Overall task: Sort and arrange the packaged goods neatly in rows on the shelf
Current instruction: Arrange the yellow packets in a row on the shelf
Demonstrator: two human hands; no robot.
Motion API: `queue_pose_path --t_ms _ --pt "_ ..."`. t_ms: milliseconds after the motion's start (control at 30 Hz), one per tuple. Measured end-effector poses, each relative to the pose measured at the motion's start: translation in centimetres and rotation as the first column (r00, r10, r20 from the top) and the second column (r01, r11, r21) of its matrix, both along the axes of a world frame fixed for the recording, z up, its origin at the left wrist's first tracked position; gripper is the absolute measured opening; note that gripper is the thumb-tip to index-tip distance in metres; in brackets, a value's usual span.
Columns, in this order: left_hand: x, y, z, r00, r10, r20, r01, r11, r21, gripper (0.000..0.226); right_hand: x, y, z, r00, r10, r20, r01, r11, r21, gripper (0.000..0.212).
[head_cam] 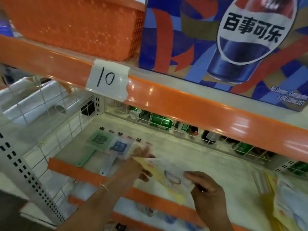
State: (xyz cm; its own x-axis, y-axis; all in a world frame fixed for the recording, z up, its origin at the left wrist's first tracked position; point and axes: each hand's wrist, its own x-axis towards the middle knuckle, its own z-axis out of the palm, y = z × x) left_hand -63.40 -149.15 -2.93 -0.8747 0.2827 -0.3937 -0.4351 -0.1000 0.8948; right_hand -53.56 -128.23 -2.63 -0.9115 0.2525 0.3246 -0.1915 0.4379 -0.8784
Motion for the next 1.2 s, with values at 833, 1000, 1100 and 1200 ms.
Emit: queue_pose_path --t_ms 833,1000,1100,1200 --pt "2.1 3.2 -1.2 0.903 -0.229 -0.364 0.073 0.916 -0.395 0.037 -0.9 0.0 -1.2 0.88 -0.071 0.469 0.295 0.856 -0.424 0.024" --pt "0.6 -0.6 -3.8 0.629 -0.15 -0.763 -0.344 0.826 -0.446 0.04 -2.3 1.4 -3.0 0.867 -0.167 0.47 0.367 0.852 -0.373 0.022" --pt "0.2 -2.5 -5.2 0.5 -0.231 -0.835 -0.427 0.773 -0.469 0.037 -4.1 1.4 -4.0 0.844 -0.199 0.498 0.377 0.881 -0.287 0.027" --pt "0.3 -3.3 -6.4 0.455 -0.292 -0.841 -0.457 0.734 -0.502 0.042 -6.6 0.9 -5.1 0.841 -0.206 0.501 0.325 0.931 -0.163 0.037"
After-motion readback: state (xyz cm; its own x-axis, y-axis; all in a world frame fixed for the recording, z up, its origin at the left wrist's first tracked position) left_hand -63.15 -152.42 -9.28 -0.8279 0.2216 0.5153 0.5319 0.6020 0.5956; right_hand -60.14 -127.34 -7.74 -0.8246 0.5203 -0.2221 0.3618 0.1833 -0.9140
